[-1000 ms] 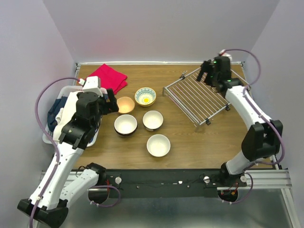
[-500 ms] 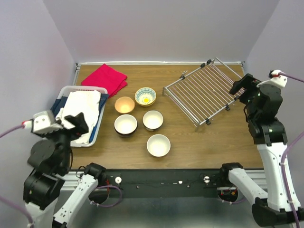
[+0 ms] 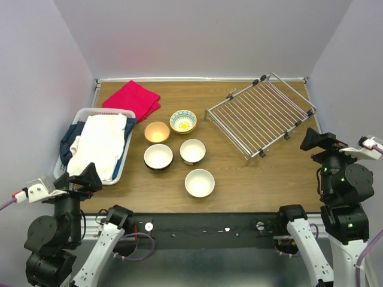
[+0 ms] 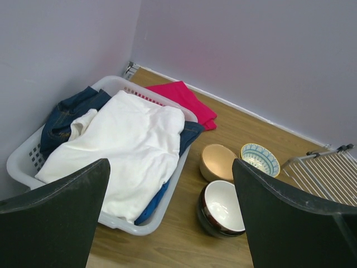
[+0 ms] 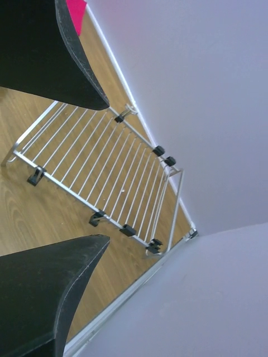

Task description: Unload the bowls from the dish rack

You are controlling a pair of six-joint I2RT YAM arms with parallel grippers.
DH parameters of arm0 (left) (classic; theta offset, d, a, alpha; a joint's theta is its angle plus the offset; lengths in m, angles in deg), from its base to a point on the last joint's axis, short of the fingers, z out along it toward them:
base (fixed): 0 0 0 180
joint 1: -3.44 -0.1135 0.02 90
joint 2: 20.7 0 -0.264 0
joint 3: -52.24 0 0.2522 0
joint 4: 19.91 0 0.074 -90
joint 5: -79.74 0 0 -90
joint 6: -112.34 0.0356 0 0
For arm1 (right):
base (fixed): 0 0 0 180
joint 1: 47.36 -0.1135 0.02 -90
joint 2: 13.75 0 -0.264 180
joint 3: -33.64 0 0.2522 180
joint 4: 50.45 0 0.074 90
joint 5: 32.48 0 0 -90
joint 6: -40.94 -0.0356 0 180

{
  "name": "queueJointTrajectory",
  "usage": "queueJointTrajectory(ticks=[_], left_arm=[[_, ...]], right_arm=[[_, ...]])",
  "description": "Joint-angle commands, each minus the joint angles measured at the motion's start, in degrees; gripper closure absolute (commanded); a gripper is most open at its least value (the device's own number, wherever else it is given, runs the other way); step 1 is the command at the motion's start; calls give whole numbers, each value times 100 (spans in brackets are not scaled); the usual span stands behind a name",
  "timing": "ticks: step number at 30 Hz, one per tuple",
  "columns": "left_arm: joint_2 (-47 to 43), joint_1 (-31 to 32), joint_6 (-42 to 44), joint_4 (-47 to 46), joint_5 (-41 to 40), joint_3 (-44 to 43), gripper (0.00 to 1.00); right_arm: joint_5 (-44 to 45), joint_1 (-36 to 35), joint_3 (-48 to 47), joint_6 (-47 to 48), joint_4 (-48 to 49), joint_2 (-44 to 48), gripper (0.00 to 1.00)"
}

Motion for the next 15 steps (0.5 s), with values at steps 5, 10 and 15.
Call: queueJointTrajectory(ticks=[5,10,15], left_arm=[[-546,-19,-341,261,-357,281,1],[-529,-19,-377,279,-427,272,1],[-458,-19,-385,227,-497,316,1]], right_arm=[[-277,-132,549,-52,-498,554,0],[-206,-202,620,-61,-472,668,0],[-207,-237,655,-79,-437,677,0]])
